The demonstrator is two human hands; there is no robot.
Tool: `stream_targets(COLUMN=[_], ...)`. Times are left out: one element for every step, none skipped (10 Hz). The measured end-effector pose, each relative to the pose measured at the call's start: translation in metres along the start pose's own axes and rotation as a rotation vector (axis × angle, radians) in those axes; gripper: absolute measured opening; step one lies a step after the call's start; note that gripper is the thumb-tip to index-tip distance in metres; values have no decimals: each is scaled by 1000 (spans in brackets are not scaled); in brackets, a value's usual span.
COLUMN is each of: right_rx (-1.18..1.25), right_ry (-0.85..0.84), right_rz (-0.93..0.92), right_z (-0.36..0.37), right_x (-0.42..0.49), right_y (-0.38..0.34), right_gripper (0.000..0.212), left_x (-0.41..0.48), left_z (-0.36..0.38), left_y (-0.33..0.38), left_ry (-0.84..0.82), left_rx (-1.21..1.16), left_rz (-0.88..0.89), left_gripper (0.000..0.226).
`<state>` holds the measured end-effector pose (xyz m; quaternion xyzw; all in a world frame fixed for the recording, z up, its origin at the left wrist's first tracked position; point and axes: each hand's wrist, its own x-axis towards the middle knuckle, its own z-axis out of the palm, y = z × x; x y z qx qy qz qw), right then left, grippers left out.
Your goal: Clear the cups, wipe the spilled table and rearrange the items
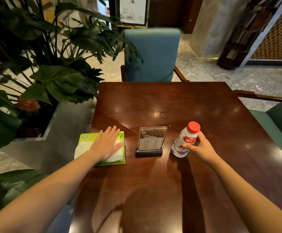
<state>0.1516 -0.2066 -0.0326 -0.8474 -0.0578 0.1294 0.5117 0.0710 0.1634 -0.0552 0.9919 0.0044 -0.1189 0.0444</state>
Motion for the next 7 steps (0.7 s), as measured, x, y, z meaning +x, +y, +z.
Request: stream_targets(right_rx=[-8, -23, -99, -387, -591, -682, -737], right_ry=[-38, -87, -133, -279, -532, -655, -699], right_rz=[28, 70, 167, 425, 561, 646, 591], right_z=[-2, -5, -5, -8, -9, -11, -19], right_x=[-1, -3, -7, -22, -42, -46, -39], right_y=[-8, -21, -29, -41, -68, -110, -161], right_gripper=[68, 66, 66, 74, 60, 68, 70], left_x=[-3, -5, -7, -11, -21, -32, -36], left_z=[-9, -20, -33, -50, -74, -113, -153], left_y=[2, 5, 9, 13, 23, 36, 47], left_ry=[-15, -74, -152, -256, -436, -611, -650], left_rx=[-6, -27, -12, -10, 46, 146, 43], left_rz=[15, 37, 43, 4, 13, 49, 9], left_gripper=[66, 68, 70, 70, 70, 68, 63])
